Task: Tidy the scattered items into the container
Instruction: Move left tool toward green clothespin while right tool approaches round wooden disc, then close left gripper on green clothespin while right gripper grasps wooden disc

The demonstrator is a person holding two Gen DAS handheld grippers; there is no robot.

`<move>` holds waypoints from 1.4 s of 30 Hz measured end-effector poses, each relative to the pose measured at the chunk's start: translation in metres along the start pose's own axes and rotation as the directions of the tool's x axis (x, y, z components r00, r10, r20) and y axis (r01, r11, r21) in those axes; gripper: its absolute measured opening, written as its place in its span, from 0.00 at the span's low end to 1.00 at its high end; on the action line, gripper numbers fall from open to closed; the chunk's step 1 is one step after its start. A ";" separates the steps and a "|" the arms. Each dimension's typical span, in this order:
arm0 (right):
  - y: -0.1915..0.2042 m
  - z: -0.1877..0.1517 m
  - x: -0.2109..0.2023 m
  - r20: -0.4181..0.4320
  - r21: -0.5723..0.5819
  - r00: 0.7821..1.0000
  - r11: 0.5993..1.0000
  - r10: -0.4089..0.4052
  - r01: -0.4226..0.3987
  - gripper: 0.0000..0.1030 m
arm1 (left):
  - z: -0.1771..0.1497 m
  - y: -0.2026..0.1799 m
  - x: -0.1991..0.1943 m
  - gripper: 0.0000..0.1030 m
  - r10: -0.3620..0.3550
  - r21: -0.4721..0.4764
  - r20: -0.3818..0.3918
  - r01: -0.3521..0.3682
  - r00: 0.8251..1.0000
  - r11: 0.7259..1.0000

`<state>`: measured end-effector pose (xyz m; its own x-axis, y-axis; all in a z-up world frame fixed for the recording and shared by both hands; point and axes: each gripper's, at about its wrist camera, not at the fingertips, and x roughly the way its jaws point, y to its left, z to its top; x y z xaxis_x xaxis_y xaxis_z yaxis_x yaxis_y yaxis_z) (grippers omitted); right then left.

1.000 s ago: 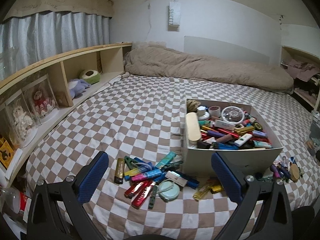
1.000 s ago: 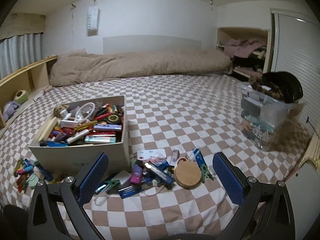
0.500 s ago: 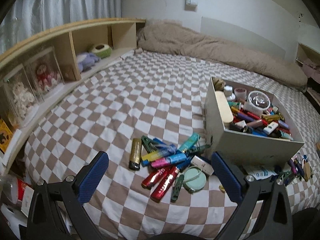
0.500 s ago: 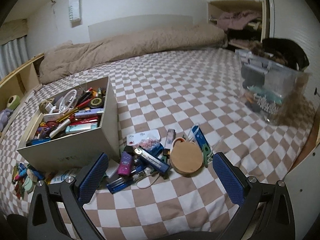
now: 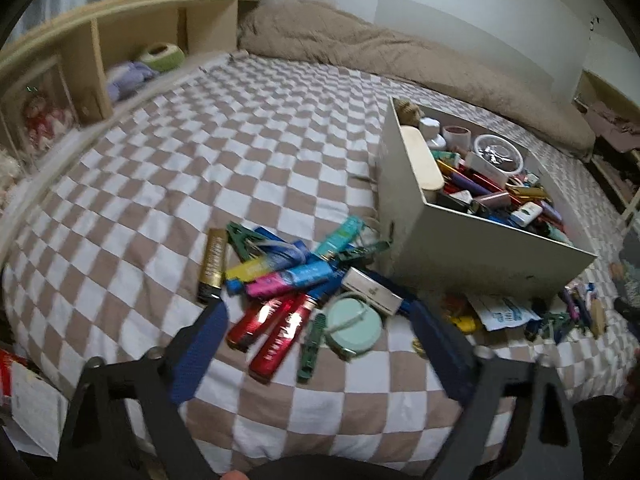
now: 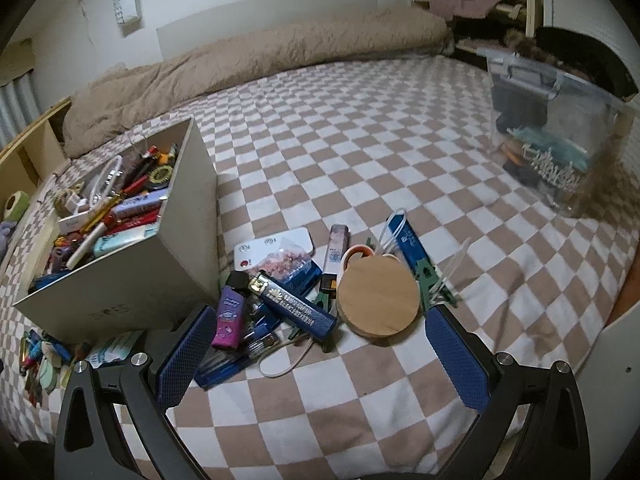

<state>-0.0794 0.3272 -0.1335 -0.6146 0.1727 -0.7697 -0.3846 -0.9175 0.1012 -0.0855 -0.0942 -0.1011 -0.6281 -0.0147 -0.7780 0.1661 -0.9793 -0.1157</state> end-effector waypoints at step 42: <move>-0.069 0.000 0.069 -0.194 0.365 0.971 0.929 0.142 -0.062 0.87 | -0.016 -0.007 0.069 0.34 -0.011 0.017 -0.383 0.019 0.924 1.000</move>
<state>-0.0957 0.4021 -0.1933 -0.5172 -0.0319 -0.8553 -0.5704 -0.7321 0.3723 -0.1183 -0.0852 -0.1637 -0.2913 0.0745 -0.9537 0.1417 -0.9826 -0.1200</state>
